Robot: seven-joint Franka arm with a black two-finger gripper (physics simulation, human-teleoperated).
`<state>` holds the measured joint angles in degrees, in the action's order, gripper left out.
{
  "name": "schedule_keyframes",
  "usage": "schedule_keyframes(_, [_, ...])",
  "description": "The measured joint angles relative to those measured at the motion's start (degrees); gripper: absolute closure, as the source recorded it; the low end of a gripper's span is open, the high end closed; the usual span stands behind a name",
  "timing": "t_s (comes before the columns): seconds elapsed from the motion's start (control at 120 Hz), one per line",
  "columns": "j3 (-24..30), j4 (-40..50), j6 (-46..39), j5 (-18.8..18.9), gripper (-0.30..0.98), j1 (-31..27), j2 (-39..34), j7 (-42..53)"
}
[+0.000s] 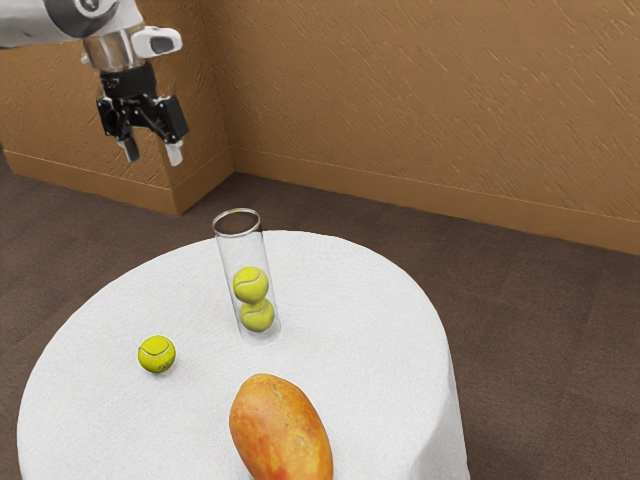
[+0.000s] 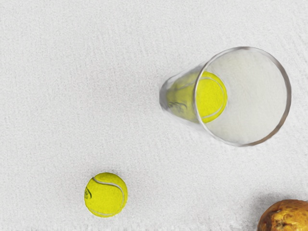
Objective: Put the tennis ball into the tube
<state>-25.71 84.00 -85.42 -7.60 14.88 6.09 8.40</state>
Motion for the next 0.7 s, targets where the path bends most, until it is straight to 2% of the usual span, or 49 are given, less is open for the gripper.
schedule_keyframes(0.092, [1.9,3.3,-2.0,1.3,0.02,-1.1,-2.3,0.7])
schedule_keyframes(0.192, [3.9,6.2,-3.7,5.3,0.02,-1.1,-6.1,1.3])
schedule_keyframes(0.267, [4.2,14.7,-4.8,7.4,0.02,0.7,-13.4,1.5])
schedule_keyframes(0.367, [4.1,27.3,-8.2,9.2,0.02,-3.0,-19.7,1.7])
schedule_keyframes(0.517, [3.6,39.3,-15.5,9.8,0.02,-5.1,-19.8,1.8])
schedule_keyframes(0.7, [3.5,47.5,-24.3,9.9,0.02,-6.1,-16.8,1.9])
